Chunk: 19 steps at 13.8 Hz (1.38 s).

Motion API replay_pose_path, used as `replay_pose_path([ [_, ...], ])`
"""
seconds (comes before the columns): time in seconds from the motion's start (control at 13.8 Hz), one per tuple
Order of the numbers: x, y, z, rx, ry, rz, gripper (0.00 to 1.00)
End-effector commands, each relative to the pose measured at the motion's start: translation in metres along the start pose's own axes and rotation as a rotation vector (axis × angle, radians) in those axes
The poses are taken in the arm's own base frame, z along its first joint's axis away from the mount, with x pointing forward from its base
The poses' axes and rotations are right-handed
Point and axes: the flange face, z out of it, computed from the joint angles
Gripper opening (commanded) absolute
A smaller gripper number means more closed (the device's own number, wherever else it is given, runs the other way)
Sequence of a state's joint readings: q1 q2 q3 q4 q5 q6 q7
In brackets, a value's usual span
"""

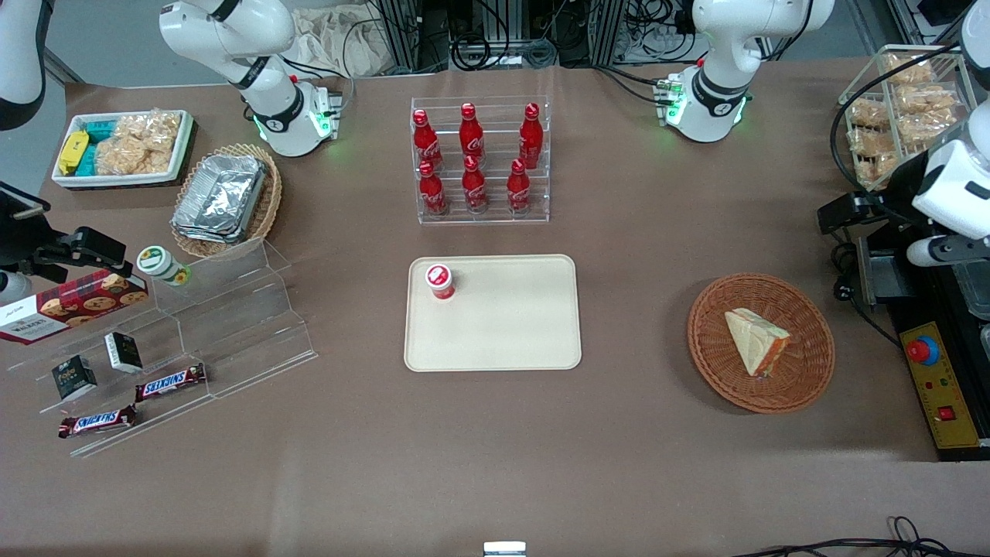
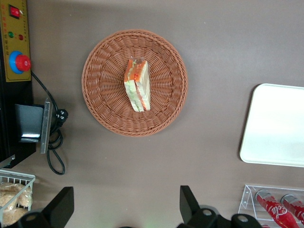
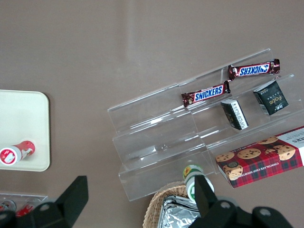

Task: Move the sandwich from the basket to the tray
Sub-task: 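Move the left gripper down over the wrapped sandwich in the wicker basket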

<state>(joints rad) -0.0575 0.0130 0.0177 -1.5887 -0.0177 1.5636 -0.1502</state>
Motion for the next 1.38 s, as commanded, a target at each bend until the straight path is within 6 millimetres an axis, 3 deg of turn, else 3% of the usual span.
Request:
replay_pose_path([
  [0.0, -0.006, 0.001, -0.013, -0.008, 0.025, -0.019, 1.00],
  [0.15, -0.003, -0.010, -0.012, -0.012, 0.019, -0.018, 1.00],
  [0.29, 0.007, -0.021, 0.004, -0.006, 0.000, -0.055, 1.00],
  [0.44, 0.034, -0.039, 0.049, -0.023, -0.057, -0.100, 1.00],
  [0.58, 0.053, -0.062, 0.107, -0.062, -0.054, -0.137, 1.00],
  [0.73, 0.060, -0.062, 0.174, -0.070, -0.038, -0.116, 1.00],
  [0.87, 0.068, -0.065, 0.224, -0.065, -0.055, -0.116, 1.00],
  [1.09, 0.069, -0.064, 0.286, -0.081, -0.050, -0.132, 1.00],
  [1.31, 0.067, -0.061, 0.328, -0.093, -0.028, -0.136, 1.00],
])
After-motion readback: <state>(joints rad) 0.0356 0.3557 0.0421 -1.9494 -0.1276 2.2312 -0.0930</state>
